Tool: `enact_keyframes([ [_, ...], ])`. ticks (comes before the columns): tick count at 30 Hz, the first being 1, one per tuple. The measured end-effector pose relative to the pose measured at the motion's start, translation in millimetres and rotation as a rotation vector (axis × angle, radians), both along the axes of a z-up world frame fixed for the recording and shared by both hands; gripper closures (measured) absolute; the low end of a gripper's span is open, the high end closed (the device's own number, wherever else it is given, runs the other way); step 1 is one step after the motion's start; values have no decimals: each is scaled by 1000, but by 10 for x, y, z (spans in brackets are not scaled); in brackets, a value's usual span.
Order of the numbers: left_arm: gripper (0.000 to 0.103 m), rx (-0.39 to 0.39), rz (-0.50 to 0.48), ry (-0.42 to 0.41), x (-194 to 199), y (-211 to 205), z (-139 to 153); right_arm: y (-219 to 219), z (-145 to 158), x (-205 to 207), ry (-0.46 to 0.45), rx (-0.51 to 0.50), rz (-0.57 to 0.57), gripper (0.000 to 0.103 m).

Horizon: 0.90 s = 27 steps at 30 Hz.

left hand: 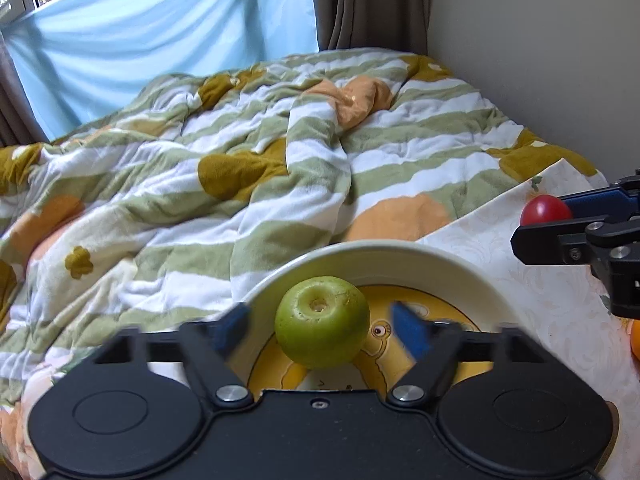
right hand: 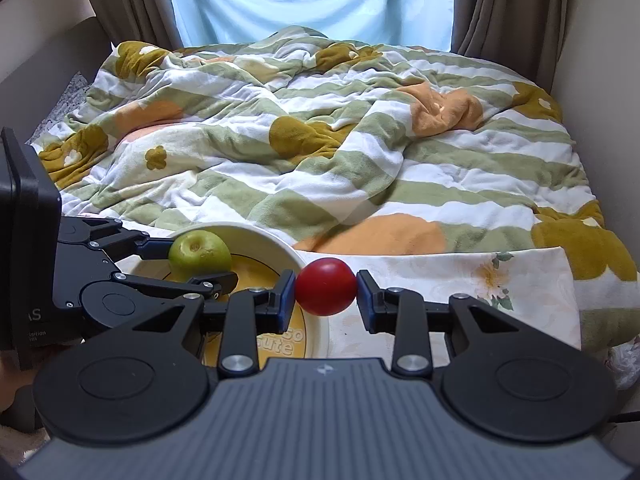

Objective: Organize fruits
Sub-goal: 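Carry the green apple into the white plate and open the left tool while the right tool carries the tomato, then lower the red tomato into the plate and open the right tool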

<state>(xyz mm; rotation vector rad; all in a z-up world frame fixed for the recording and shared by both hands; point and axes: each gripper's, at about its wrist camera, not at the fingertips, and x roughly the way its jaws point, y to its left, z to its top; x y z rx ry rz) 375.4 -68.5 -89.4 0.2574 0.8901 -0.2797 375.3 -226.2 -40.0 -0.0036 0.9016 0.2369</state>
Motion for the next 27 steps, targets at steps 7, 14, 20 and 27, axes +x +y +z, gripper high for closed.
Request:
enact_keyframes([
  [7, 3, -24, 14, -26, -252, 202, 199, 3, 49, -10, -10, 3, 27, 55],
  [14, 3, -68, 96, -18, -552, 455, 355, 186, -13, -12, -11, 1, 109, 55],
  [20, 3, -72, 142, -18, -770, 582, 394, 418, -249, -7, -6, -41, 217, 55],
  [27, 3, -83, 180, -14, -923, 669, 372, 526, -472, 63, 10, -53, 260, 55],
])
